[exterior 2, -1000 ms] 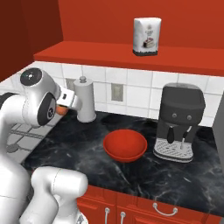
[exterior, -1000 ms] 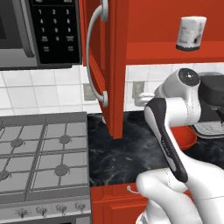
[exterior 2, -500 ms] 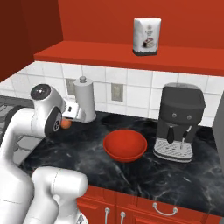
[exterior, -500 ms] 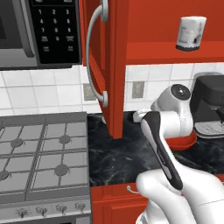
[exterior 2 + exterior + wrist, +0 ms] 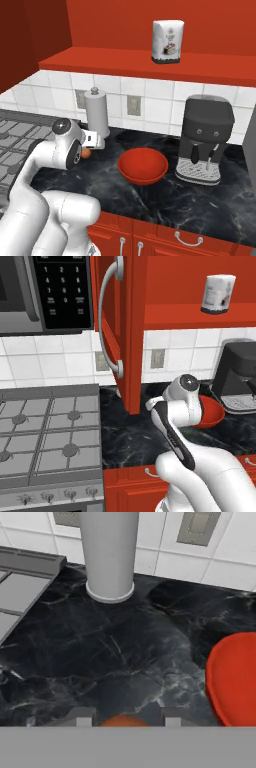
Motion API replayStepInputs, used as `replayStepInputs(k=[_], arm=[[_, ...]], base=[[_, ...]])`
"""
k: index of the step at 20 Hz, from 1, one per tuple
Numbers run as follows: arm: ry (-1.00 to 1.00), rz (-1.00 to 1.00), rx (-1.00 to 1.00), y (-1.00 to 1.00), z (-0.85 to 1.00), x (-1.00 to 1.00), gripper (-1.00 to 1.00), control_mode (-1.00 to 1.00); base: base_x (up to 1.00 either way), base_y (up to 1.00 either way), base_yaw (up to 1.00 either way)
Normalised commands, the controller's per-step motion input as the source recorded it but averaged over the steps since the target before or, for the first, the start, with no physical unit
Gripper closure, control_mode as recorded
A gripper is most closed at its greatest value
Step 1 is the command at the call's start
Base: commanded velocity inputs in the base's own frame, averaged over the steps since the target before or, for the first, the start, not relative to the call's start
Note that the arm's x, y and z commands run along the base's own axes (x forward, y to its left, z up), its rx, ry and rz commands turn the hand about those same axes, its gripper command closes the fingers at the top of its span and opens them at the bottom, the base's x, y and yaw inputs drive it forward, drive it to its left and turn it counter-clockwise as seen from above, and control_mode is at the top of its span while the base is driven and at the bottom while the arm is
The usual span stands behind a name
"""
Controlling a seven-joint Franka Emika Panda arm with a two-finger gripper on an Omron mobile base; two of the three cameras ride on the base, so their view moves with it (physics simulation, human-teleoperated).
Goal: Pick the egg and butter from the fridge and place them by the bowl for mixing.
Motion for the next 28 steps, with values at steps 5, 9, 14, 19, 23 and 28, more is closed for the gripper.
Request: replayStepInputs(k=[5, 9, 14, 19, 23, 28], arm=[[0.02, 0.04, 0.00, -0.03, -0.28, 0.72, 1.00, -1.00], [0.01, 0.01, 0.00, -0.04, -0.02, 0.29, 1.00, -1.00], [0.00, -0.13, 0.01, -0.35, 0.00, -0.17, 1.00, -1.00], [-0.04, -0.23, 0.00, -0.21, -0.01, -0.02, 1.00, -1.00], [-0.07, -0.20, 0.00, -0.03, 0.00, 0.00, 1.00, -1.00], [0.00, 0.00, 0.00, 0.00, -0.01, 0.04, 1.00, -1.00]], base=[[0.00, 0.00, 0.00], [0.00, 0.00, 0.00], [0.00, 0.00, 0.00], [0.00, 0.00, 0.00], [0.00, 0.00, 0.00], [0.00, 0.00, 0.00]])
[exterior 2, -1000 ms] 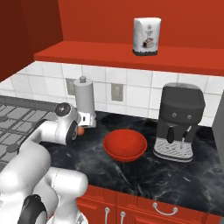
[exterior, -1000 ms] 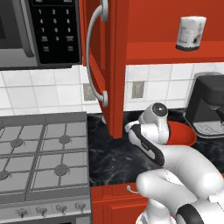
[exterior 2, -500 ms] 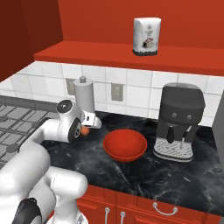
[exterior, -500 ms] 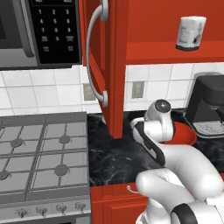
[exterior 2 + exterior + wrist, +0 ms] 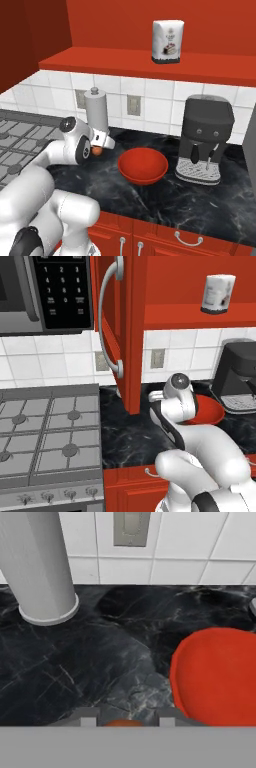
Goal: Pick the egg and butter from the fridge and place them by the bowl for mixing.
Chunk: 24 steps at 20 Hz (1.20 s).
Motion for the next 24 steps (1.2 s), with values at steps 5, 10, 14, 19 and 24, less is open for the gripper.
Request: replayStepInputs(k=[5, 10, 14, 19, 24], arm=[[0.00, 0.00, 0.00, 0.00, -0.18, 0.25, 1.00, -1.00], [0.00, 0.00, 0.00, 0.00, -0.16, 0.30, 1.00, -1.00], [0.00, 0.00, 0.00, -0.06, -0.19, 0.13, 1.00, -1.00], [0.00, 0.00, 0.00, -0.16, -0.28, 0.00, 1.00, -1.00], [0.00, 0.00, 0.00, -0.05, -0.13, 0.06, 1.00, -1.00]], base=[[0.00, 0.00, 0.00], [0.00, 0.00, 0.00], [0.00, 0.00, 0.00], [0.00, 0.00, 0.00], [0.00, 0.00, 0.00]])
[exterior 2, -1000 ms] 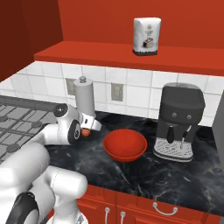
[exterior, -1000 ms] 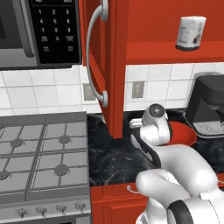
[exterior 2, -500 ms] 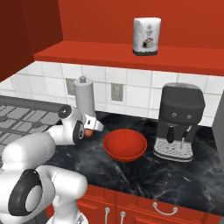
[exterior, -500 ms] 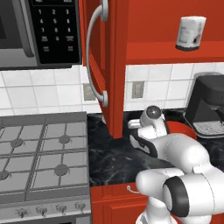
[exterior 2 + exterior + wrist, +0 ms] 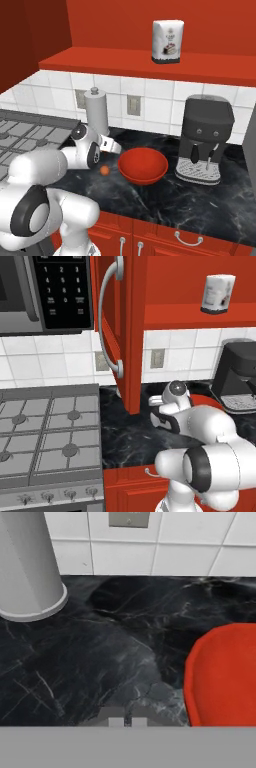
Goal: Pick the egg and butter from the fridge and place them by the bowl for mixing.
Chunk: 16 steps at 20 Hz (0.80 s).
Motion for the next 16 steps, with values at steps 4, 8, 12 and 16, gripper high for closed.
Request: replayStepInputs(k=[4, 8, 12, 16], arm=[[0.00, 0.00, 0.00, 0.00, -0.06, 0.07, 1.00, -1.00], [-0.01, 0.00, 0.00, 0.00, 0.00, -0.08, -1.00, -1.00], [-0.17, 0.00, 0.03, 0.00, 0.58, -0.93, -1.00, -1.00], [-0.13, 0.00, 0.12, 0.00, 0.95, -1.00, -1.00, -1.00]], base=[[0.00, 0.00, 0.00], [0.00, 0.00, 0.00], [0.00, 0.00, 0.00], [0.00, 0.00, 0.00]])
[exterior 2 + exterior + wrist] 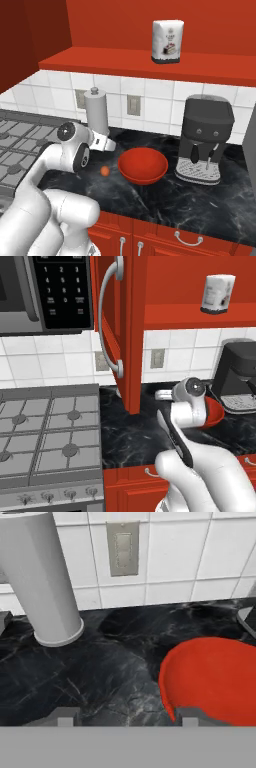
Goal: Pick the egg and butter from the fridge and place them by the bowl for mixing.
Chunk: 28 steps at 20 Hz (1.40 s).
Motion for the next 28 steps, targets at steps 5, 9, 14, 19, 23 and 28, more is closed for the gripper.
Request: replayStepInputs(k=[5, 9, 14, 19, 23, 28], arm=[[0.00, 0.00, 0.10, 0.00, 0.22, -1.00, -1.00, -1.00], [0.00, 0.00, 0.04, 0.00, 0.00, -1.00, -1.00, -1.00], [0.02, 0.00, 0.08, 0.00, 0.22, -1.00, -1.00, -1.00], [0.16, 0.00, 0.02, 0.00, 0.09, -0.95, -1.00, -1.00], [-0.01, 0.00, -0.03, 0.03, -0.06, -0.50, -1.00, 1.00], [0.00, 0.00, 0.00, 0.00, 0.00, 0.00, -1.00, 1.00]], base=[[0.00, 0.00, 0.00], [0.00, 0.00, 0.00], [0.00, 0.00, 0.00], [0.00, 0.00, 0.00], [-0.50, 0.00, -0.07], [-0.61, 0.04, -0.80]])
